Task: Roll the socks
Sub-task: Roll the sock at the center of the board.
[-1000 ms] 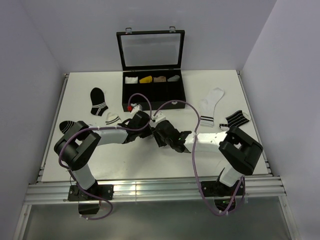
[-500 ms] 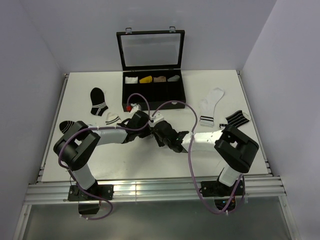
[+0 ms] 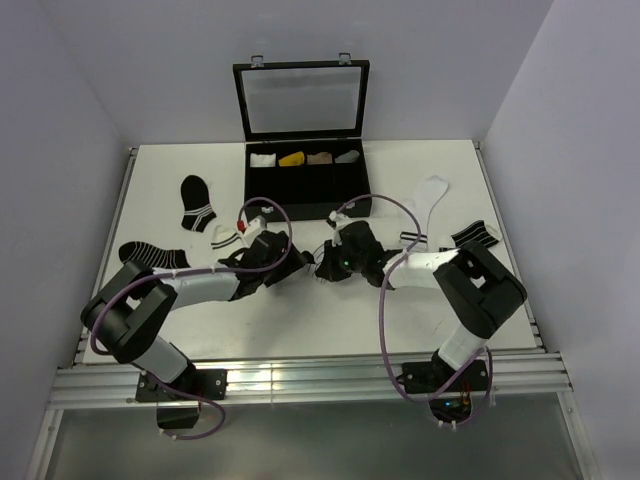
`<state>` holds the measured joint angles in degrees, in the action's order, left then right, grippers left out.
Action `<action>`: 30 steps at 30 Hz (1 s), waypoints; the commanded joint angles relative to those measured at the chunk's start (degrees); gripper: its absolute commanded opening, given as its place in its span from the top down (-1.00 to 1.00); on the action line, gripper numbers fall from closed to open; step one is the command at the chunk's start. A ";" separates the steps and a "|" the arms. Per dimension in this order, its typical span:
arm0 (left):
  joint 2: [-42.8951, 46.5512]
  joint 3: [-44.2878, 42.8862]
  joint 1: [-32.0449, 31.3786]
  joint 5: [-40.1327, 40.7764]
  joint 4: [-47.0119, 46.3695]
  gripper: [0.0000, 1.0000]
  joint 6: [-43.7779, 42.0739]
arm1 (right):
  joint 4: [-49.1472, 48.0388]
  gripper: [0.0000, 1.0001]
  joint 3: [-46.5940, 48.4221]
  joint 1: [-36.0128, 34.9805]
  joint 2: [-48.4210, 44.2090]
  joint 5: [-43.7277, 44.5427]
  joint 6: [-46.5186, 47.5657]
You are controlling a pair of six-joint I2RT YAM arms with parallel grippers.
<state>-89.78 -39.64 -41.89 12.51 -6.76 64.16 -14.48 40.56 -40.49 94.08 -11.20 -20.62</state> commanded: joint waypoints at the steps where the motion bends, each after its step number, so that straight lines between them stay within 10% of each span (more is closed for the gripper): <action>1: 2.59 1.75 -0.39 1.81 -2.63 -0.59 1.23 | -5.27 1.00 -2.14 4.36 1.80 -14.70 -5.64; 14: 2.59 5.97 -0.47 -1.09 -13.53 -0.50 -2.02 | -27.44 0.96 -5.84 17.37 17.44 -38.62 -23.85; 30: -1.63 8.61 -0.47 -3.90 -26.63 -0.39 -5.27 | -18.92 0.92 -2.06 18.78 18.33 -37.40 -19.99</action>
<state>-89.76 -29.63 -42.09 10.20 -28.82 60.55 -38.79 37.54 -22.06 111.26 -50.46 -43.40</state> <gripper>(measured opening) 0.698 0.046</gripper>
